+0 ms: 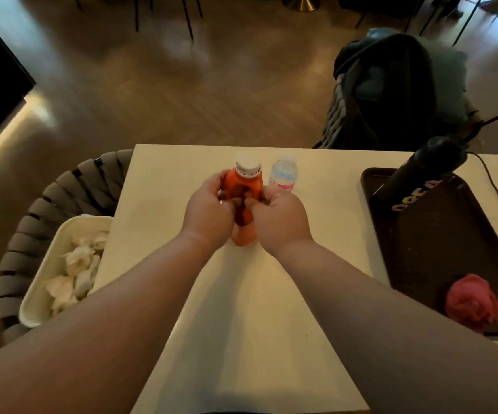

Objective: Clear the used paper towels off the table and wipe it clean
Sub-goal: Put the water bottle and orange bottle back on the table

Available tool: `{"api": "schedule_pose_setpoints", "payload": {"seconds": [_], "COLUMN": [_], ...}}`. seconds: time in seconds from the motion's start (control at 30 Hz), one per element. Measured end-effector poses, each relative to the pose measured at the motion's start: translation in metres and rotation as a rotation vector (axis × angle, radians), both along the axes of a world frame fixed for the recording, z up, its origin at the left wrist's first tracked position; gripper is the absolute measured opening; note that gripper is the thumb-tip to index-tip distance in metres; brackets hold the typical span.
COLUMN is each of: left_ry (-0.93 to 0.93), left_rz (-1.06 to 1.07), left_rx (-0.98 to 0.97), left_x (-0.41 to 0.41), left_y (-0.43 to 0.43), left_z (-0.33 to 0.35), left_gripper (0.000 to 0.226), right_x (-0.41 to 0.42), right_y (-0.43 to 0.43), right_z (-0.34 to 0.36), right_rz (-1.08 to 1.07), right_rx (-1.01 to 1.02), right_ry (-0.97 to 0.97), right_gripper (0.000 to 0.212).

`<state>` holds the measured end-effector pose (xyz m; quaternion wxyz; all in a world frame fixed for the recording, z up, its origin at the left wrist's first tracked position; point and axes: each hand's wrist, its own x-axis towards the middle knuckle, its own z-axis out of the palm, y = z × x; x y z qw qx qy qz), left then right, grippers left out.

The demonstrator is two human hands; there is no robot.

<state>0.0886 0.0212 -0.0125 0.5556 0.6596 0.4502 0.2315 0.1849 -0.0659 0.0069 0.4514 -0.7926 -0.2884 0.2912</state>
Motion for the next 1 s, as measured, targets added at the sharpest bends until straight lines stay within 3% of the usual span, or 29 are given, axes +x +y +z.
{"api": "schedule_pose_setpoints", "payload": {"seconds": [0.4,0.57,0.7,0.87,1.0], "left_ry": [0.014,0.136,0.275,0.209,0.316], "left_rz": [-0.062,-0.134,-0.082,0.061,-0.197], "left_rx": [0.001,0.068,0.105,-0.049,-0.126], "left_x": [0.047,0.048,0.030,0.000,-0.001], "left_y": [0.080,0.093,0.077,0.001,-0.056], "left_z": [-0.003,0.002,0.000,-0.028,-0.065], "left_gripper": [0.051,0.055,0.078,0.048,0.038], "right_x": [0.031,0.036,0.029,0.022,0.022], "right_y": [0.080,0.085,0.053,-0.033,-0.096], "right_z": [-0.005,0.001,0.010,-0.018,-0.050], "right_rz": [-0.079,-0.040,-0.070,-0.187,-0.276], "right_rx": [-0.064,-0.119,-0.044,-0.047,-0.208], "right_ry": [-0.109,-0.098,-0.053,0.009,0.134], "right_gripper": [0.018,0.019,0.050,0.049,0.063]}}
